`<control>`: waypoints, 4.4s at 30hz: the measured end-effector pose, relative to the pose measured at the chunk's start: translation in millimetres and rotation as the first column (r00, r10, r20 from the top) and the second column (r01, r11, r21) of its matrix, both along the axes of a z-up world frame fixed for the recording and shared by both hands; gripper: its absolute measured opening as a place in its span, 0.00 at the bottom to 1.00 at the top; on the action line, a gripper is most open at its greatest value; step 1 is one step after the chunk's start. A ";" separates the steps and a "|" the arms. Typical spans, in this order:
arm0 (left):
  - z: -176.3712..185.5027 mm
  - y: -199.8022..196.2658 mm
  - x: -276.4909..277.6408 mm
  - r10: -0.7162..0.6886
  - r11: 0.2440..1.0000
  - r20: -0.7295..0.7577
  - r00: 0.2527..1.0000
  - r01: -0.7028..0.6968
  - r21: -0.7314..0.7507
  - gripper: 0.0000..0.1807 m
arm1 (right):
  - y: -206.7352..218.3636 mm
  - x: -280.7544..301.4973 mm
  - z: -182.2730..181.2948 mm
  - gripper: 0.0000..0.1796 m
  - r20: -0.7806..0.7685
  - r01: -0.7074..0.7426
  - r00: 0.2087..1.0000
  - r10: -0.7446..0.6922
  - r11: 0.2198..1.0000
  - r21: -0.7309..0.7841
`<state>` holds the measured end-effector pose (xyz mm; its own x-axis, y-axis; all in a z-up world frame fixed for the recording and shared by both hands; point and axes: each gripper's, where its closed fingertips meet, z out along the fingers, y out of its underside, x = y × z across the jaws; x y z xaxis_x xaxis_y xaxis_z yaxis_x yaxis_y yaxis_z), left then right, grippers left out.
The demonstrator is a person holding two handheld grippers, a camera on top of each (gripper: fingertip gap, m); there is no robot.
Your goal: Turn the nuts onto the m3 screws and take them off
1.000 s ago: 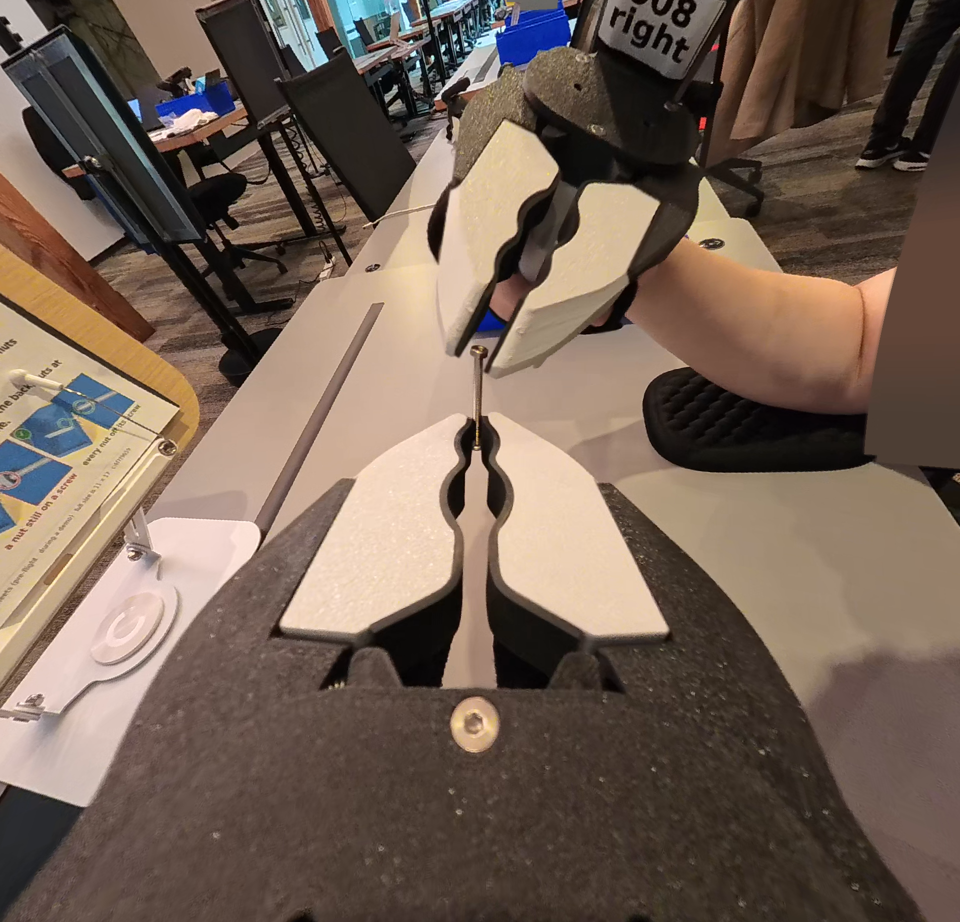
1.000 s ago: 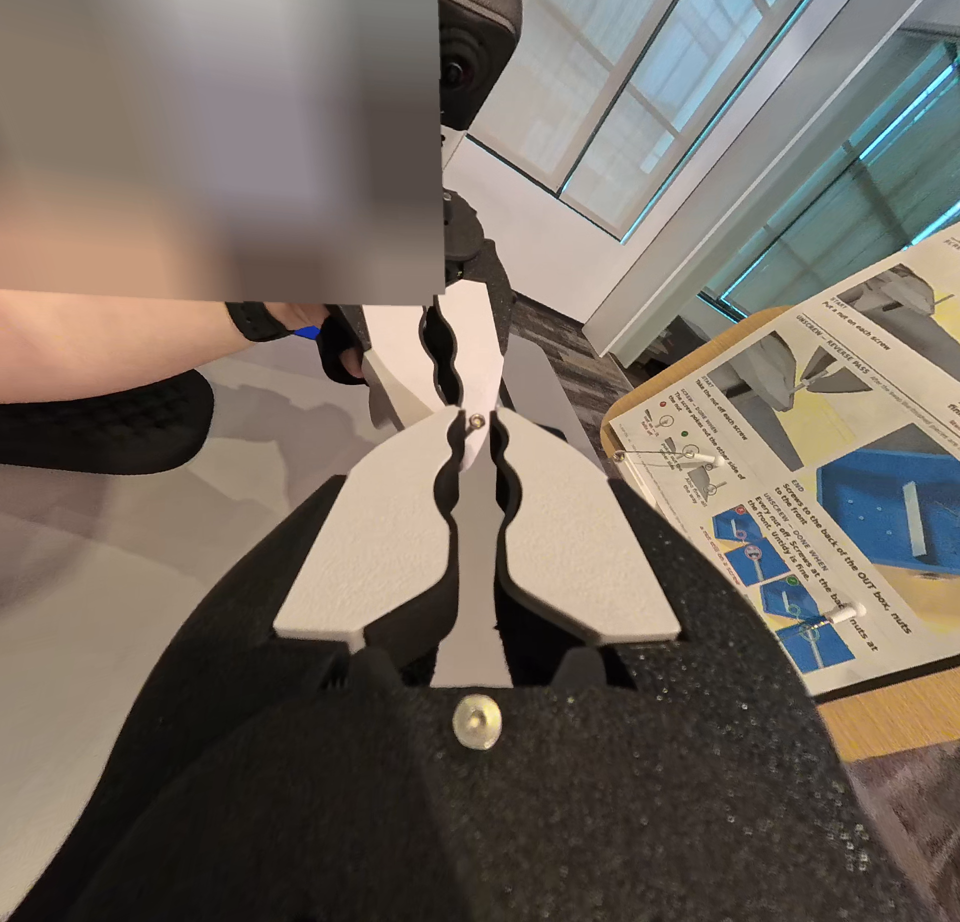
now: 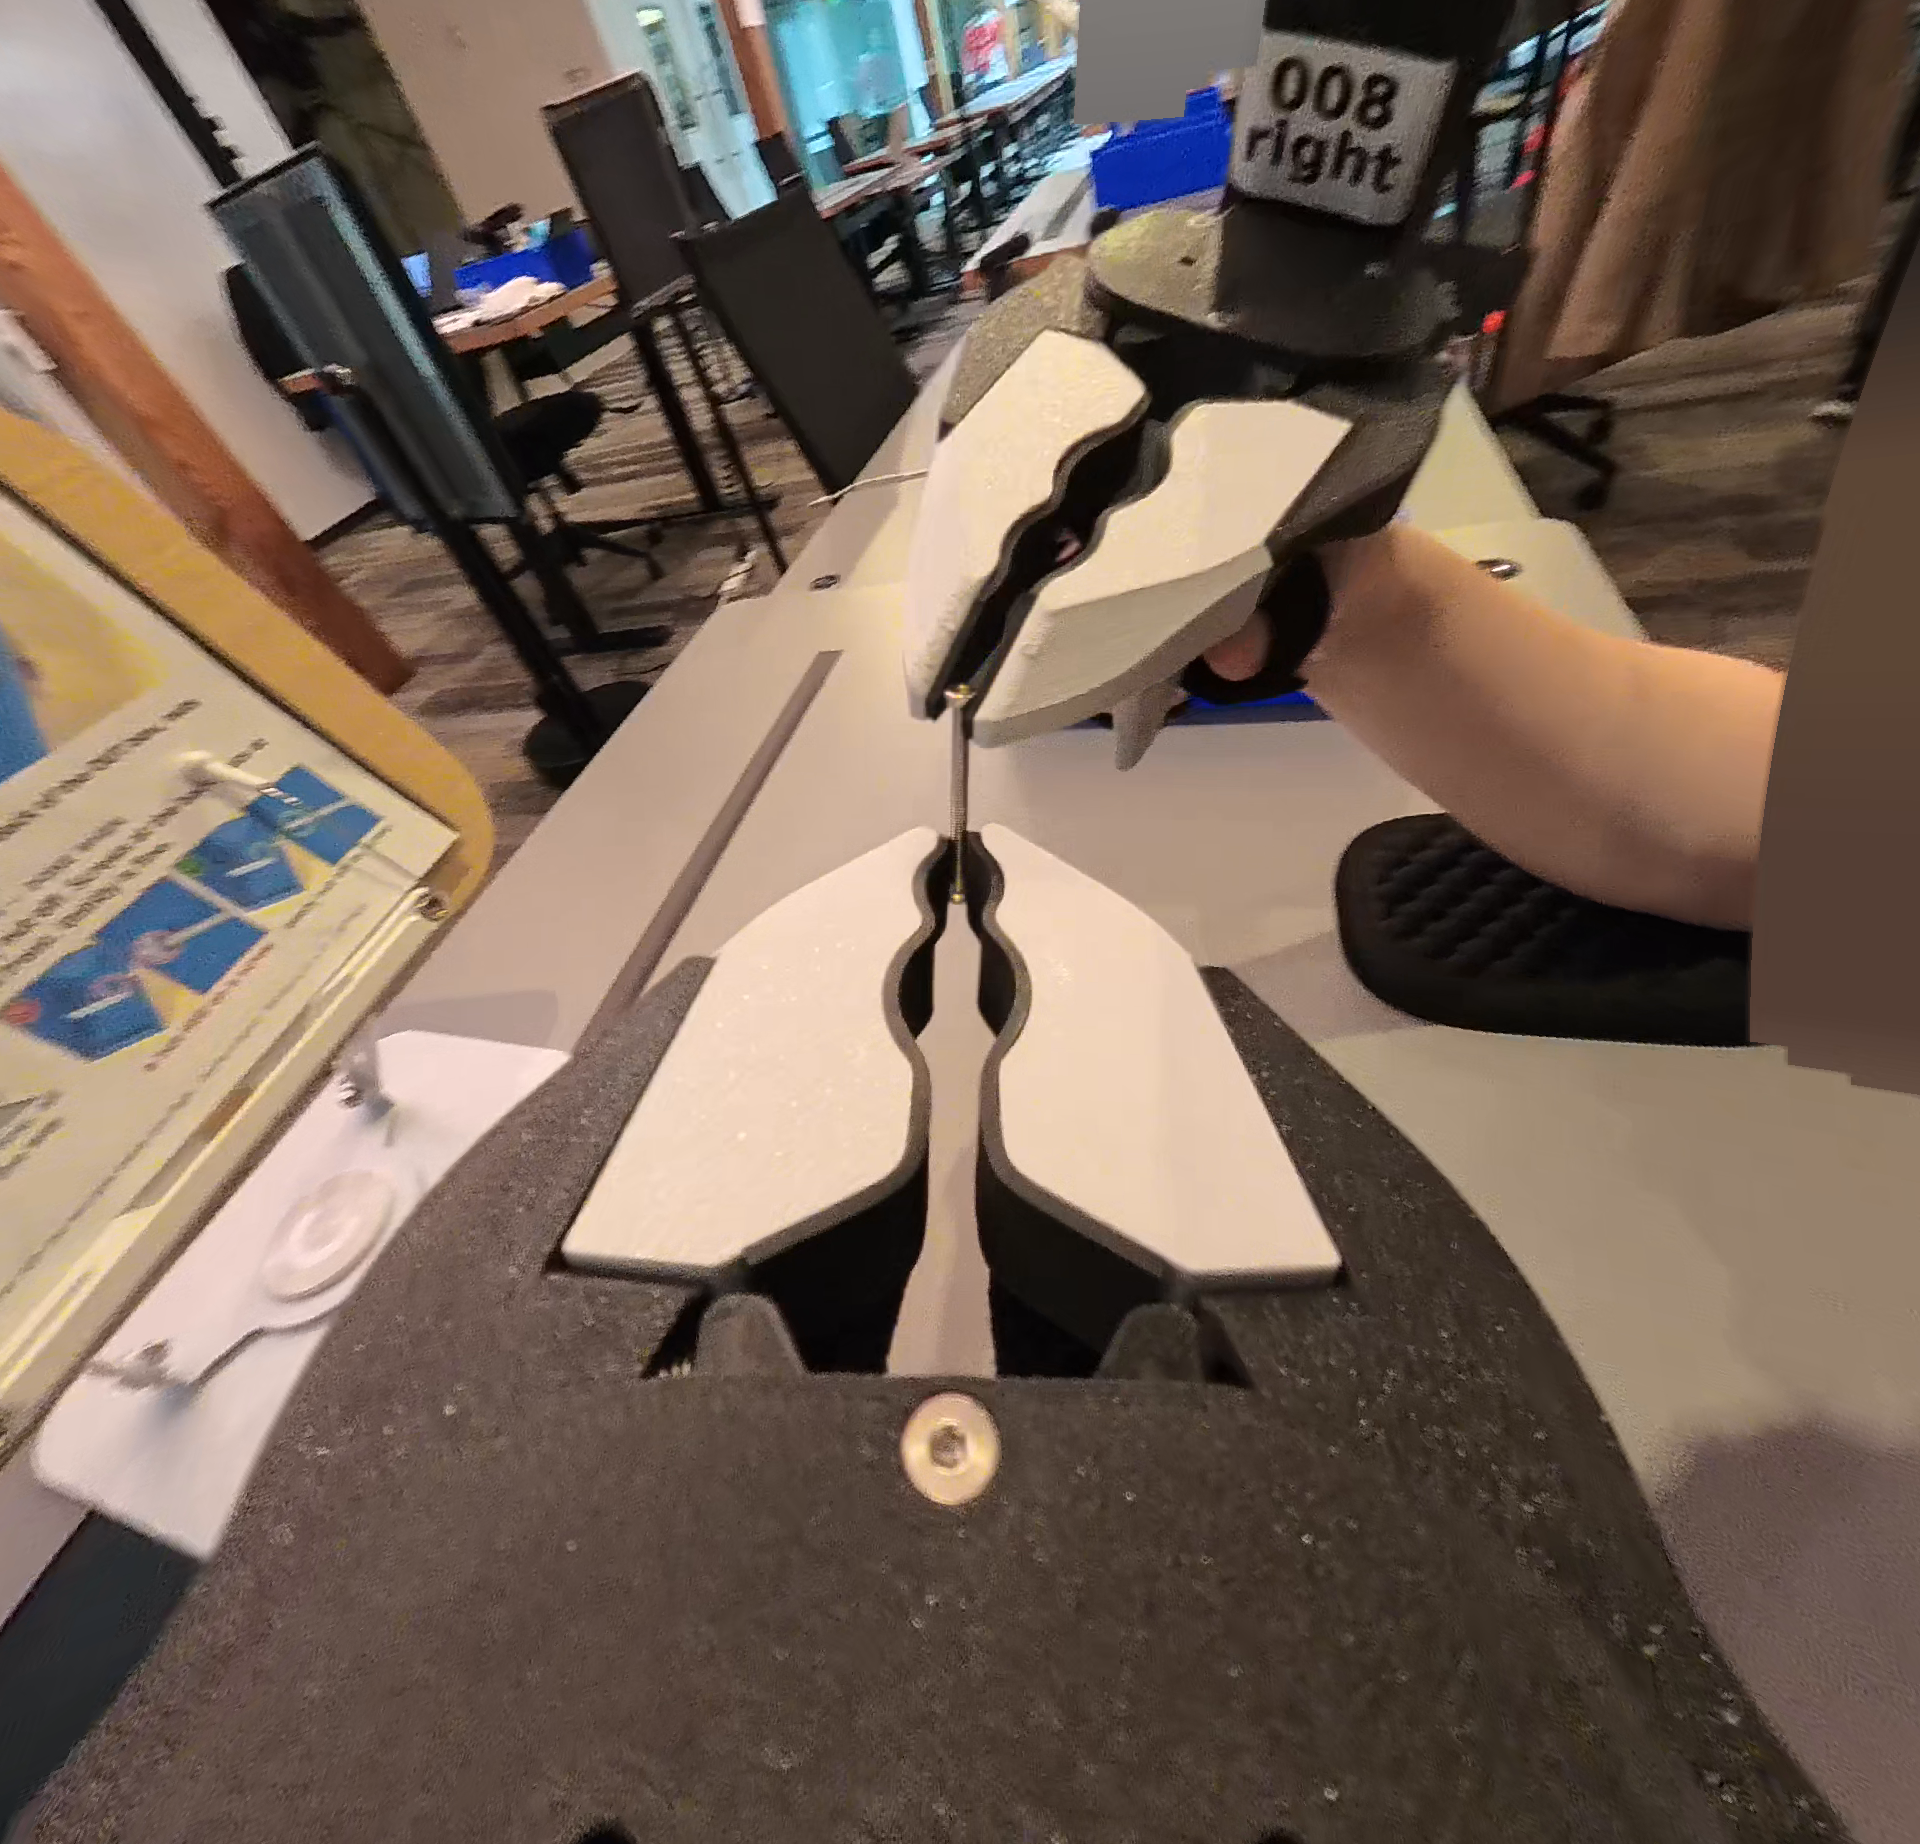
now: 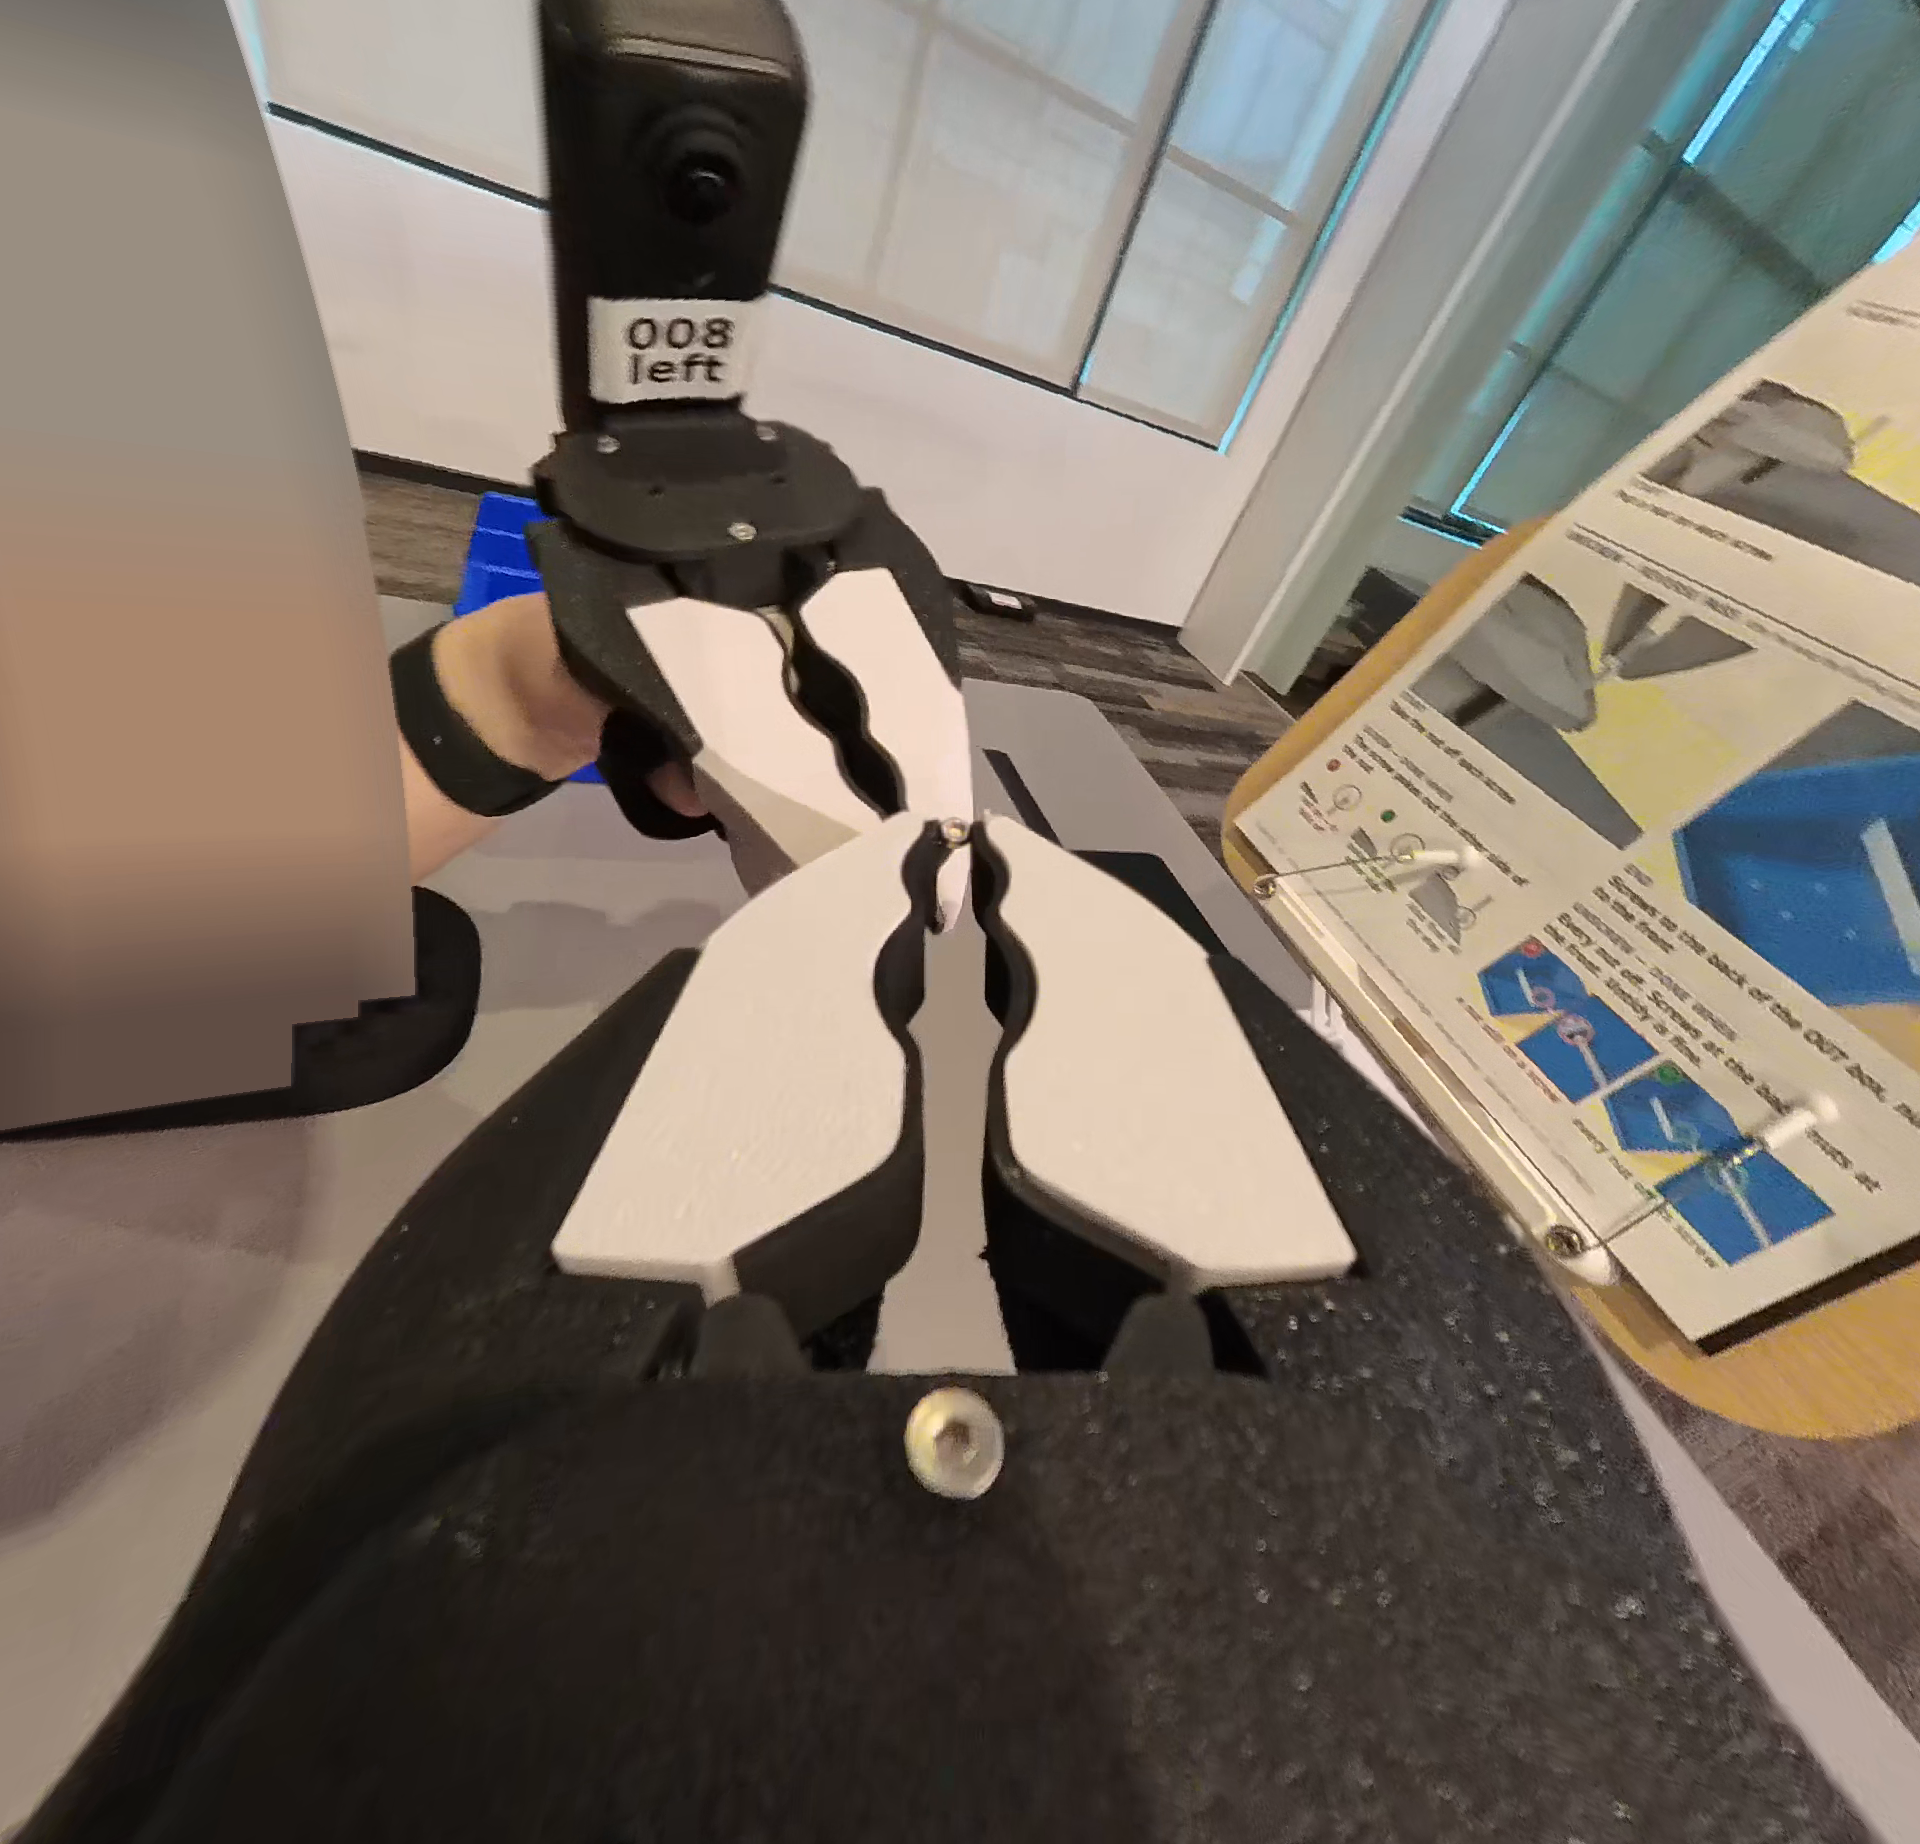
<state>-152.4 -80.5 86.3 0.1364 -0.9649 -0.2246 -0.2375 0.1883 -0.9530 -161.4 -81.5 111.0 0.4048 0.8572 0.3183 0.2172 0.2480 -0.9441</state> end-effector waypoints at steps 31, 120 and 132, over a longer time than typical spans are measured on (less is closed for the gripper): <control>-2.6 13.6 -18.5 0.001 0.997 0.031 1.000 0.002 -0.076 0.01 | 26.8 67.4 -5.7 0.03 -0.097 0.011 0.995 -0.016 0.999 -0.048; -2.1 -44.2 16.1 -0.185 0.983 -0.046 0.982 0.184 -0.024 0.01 | -205.6 323.0 -270.9 0.06 0.501 0.677 0.735 -0.457 0.548 -0.492; -3.4 -37.9 12.1 -0.158 0.987 -0.057 0.986 0.157 -0.016 0.01 | -206.1 321.3 -271.5 0.03 0.549 0.688 0.715 -0.432 0.576 -0.443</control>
<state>-140.2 -118.4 82.9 -0.0302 -0.9758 -0.2167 -0.2608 0.2170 -0.9407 159.9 -287.5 -160.5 0.8393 0.5393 0.0685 0.4435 -0.6064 -0.6600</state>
